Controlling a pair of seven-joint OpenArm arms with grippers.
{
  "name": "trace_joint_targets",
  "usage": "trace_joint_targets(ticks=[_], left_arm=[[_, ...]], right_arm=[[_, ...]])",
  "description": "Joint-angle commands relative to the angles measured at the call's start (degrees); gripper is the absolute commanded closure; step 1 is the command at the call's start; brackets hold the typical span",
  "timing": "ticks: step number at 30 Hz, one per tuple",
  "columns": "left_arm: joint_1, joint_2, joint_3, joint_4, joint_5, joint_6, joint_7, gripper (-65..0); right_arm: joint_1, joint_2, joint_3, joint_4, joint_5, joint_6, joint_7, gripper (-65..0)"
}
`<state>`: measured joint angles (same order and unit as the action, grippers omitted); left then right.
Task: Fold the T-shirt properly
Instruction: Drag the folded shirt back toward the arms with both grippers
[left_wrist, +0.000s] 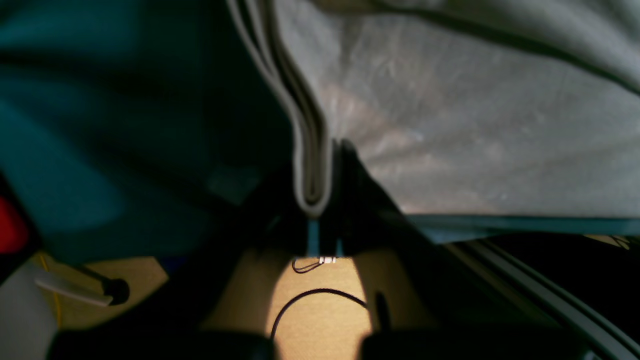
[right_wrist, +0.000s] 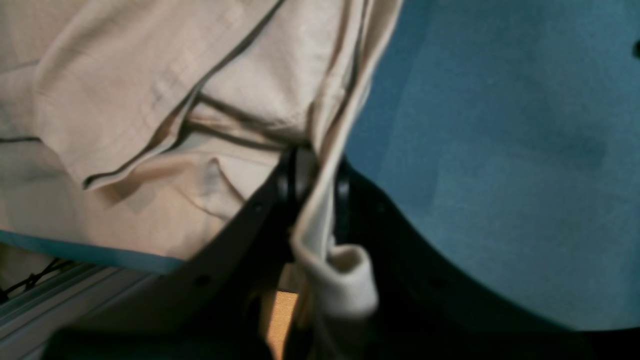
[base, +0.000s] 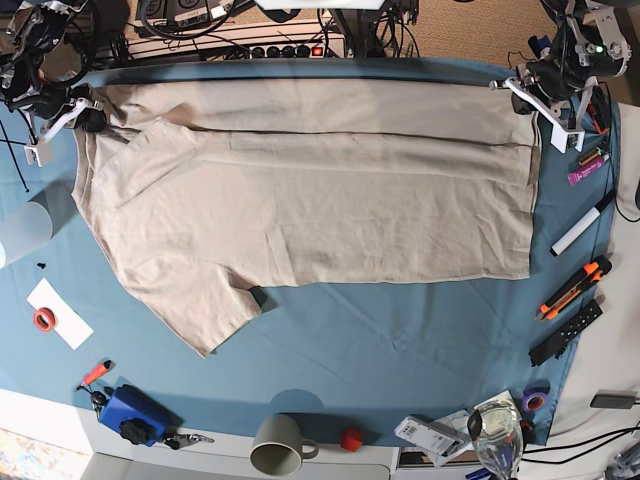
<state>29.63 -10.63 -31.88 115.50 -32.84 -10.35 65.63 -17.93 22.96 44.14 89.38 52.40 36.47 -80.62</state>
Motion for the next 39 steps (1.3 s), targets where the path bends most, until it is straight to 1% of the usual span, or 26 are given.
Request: trace_joint_targets(ticks=[1, 7, 10, 12, 13, 15, 18, 24, 29, 34, 39], left_arm=[[0.26, -0.61, -0.55, 0.96, 0.63, 0.22, 0.02, 0.0], [0.22, -0.63, -0.57, 0.96, 0.66, 0.17, -0.11, 0.0], [0.22, -0.66, -0.57, 0.96, 0.66, 0.20, -0.11, -14.7], [0.22, -0.66, -0.57, 1.01, 0.66, 0.20, -0.11, -21.2], [0.22, -0.66, -0.57, 1.01, 0.66, 0.20, -0.09, -22.6], [0.22, -0.66, -0.57, 1.18, 0.68, 0.20, -0.09, -22.9], [0.22, -0.63, -0.57, 2.84, 1.20, 0.15, -0.07, -22.9], [0.26, -0.63, -0.57, 9.01, 6.08, 0.20, -1.79, -22.8], [2.01, -0.63, -0.57, 12.11, 6.27, 0.17, -6.62, -22.8], [2.12, -0.66, -0.57, 12.98, 6.27, 0.17, -7.98, -22.8], [1.57, -0.63, -0.55, 12.98, 6.23, 0.17, -14.51, -22.8]], right_arm=[[0.15, 1.46, 0.72, 0.94, 0.07, 0.15, 0.62, 0.0], [0.15, 1.49, 0.70, 0.94, 0.07, 0.15, 0.62, 0.0], [0.15, 1.49, 0.70, 0.94, 0.09, 0.15, 0.62, 0.0], [0.15, 1.49, 0.70, 0.94, 0.09, 0.15, 0.62, -7.9], [0.15, 1.49, 0.70, 0.94, 0.09, 0.15, 0.62, -11.7], [0.15, 1.49, 0.70, 0.96, 0.09, 0.15, 0.62, -16.3], [0.15, 1.51, 0.70, 0.96, 0.11, 0.13, 0.62, -16.4], [0.15, 2.12, 1.49, 2.10, 0.74, 0.11, 0.62, -16.4], [0.15, 2.75, 3.13, 5.99, 0.70, 0.11, 0.62, -16.4], [0.15, 2.75, 6.80, 10.03, 0.70, 0.13, 0.62, -16.4], [1.14, 2.75, 11.28, 13.07, 0.63, 0.11, 0.62, -16.4]])
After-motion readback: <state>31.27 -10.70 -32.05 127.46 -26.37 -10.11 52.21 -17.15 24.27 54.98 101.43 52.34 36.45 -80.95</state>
